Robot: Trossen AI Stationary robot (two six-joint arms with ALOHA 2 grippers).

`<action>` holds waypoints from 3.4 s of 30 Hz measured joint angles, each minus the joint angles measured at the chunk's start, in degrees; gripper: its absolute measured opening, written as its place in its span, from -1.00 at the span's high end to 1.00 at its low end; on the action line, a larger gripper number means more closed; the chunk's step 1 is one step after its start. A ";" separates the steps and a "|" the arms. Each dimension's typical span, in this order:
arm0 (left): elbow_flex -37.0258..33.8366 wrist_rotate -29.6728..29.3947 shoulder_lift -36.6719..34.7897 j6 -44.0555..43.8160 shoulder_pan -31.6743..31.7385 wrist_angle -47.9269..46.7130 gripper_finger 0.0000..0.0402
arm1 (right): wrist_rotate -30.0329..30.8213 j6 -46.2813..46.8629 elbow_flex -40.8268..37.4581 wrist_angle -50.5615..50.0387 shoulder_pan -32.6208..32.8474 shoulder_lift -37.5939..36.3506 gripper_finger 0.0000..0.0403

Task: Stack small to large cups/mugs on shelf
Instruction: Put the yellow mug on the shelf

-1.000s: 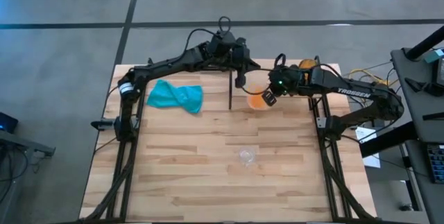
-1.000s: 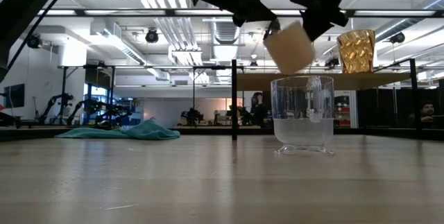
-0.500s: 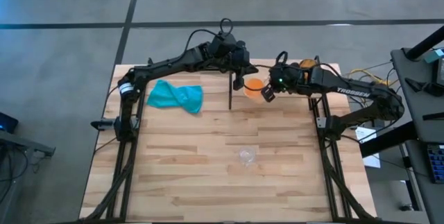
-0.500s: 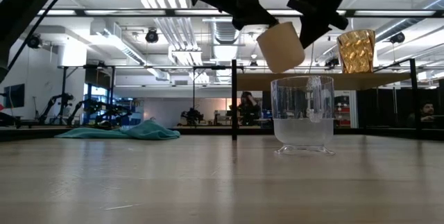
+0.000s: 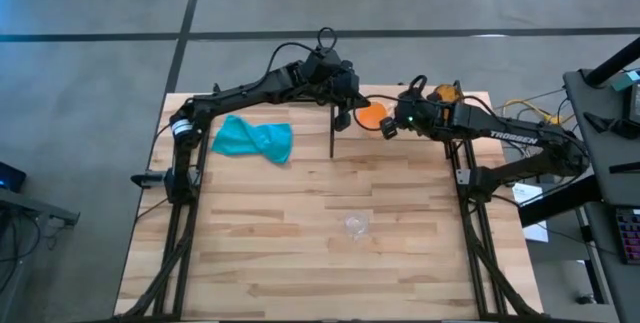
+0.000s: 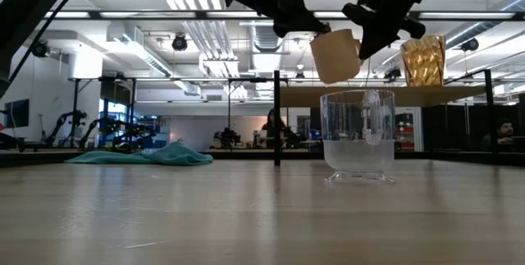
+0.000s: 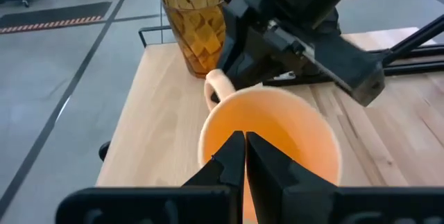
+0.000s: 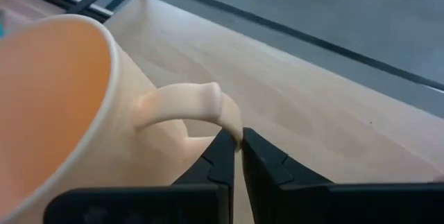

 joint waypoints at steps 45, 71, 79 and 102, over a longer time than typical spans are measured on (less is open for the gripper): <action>-0.11 -0.04 -4.57 3.16 6.91 -3.75 1.00 | 15.93 28.73 -3.95 8.43 11.17 4.15 0.92; -0.26 -0.02 -4.59 2.90 8.23 -5.56 1.00 | 21.79 43.53 -3.93 -8.91 11.16 6.77 0.93; -0.26 0.02 -4.52 2.84 8.23 -5.57 1.00 | 21.09 36.56 -3.87 -8.79 11.16 6.73 0.93; -0.33 0.07 -4.52 2.81 8.21 -6.14 1.00 | 20.20 33.03 -3.84 -8.53 11.16 6.40 0.93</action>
